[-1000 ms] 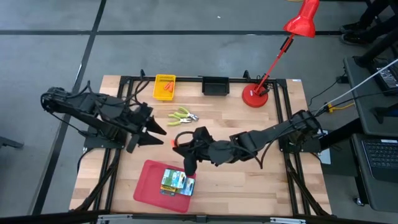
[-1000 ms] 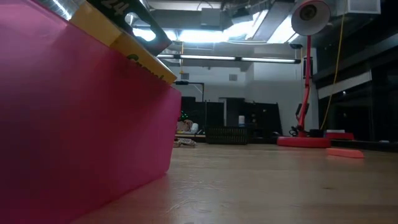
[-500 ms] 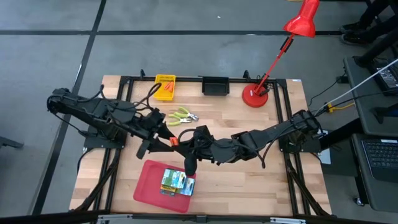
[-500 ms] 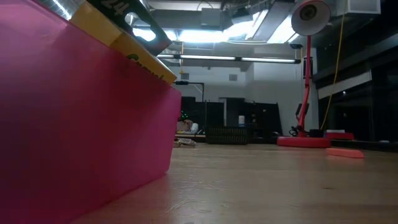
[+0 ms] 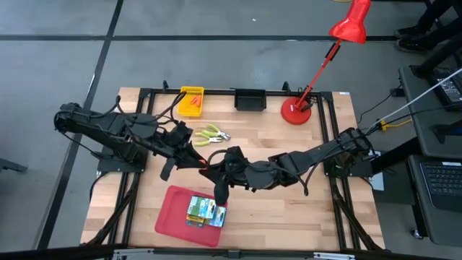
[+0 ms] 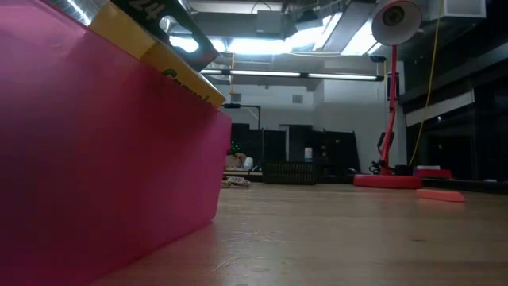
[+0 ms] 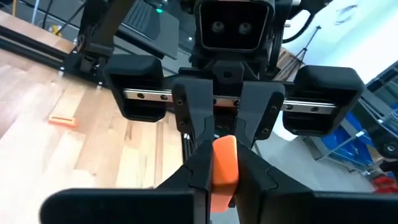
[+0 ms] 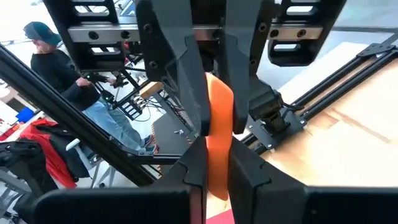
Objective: Pick & Place School Supplies
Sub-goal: Put the orange eraser into the yellow bin
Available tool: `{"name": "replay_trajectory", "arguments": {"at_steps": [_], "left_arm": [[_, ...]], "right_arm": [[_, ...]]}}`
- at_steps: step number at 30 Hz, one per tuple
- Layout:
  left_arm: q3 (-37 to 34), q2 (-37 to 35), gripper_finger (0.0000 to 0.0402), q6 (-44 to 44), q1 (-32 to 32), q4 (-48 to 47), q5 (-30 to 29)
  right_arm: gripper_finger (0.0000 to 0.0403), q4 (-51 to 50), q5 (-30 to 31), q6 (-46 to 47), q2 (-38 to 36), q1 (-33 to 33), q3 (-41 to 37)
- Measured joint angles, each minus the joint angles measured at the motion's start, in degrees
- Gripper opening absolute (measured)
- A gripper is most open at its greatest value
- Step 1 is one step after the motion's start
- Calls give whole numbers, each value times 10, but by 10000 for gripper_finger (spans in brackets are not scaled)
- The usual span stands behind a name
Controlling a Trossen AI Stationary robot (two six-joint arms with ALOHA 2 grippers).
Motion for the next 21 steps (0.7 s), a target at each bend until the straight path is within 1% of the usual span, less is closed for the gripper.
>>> {"name": "replay_trajectory", "arguments": {"at_steps": [4,5,8,11,13,14,16,19,20,21], "left_arm": [[1,-1,28,5,3,3,10],[2,-1,28,5,3,5,9],[1,-2,28,15,3,-4,-8],[1,-12,28,25,11,-31,-42],[1,-22,28,30,22,-63,-73],[1,-27,28,33,28,-88,-100],[0,-36,28,36,38,-163,-206],[0,-41,28,-7,70,-265,-370],[0,-42,28,-36,89,-311,-405],[0,-40,28,-69,114,-354,-428]], "right_arm": [[37,23,3,-26,1,0,-1],[49,30,6,-27,1,0,-1],[122,37,22,-17,1,0,-1],[202,36,31,-5,1,-1,-1],[246,21,46,6,1,-3,-1],[263,10,53,13,1,-4,-1],[284,-11,55,32,1,-3,-1],[292,-77,60,83,-1,5,1],[290,-110,63,108,-1,7,1],[287,-145,68,135,-1,9,0]]}}
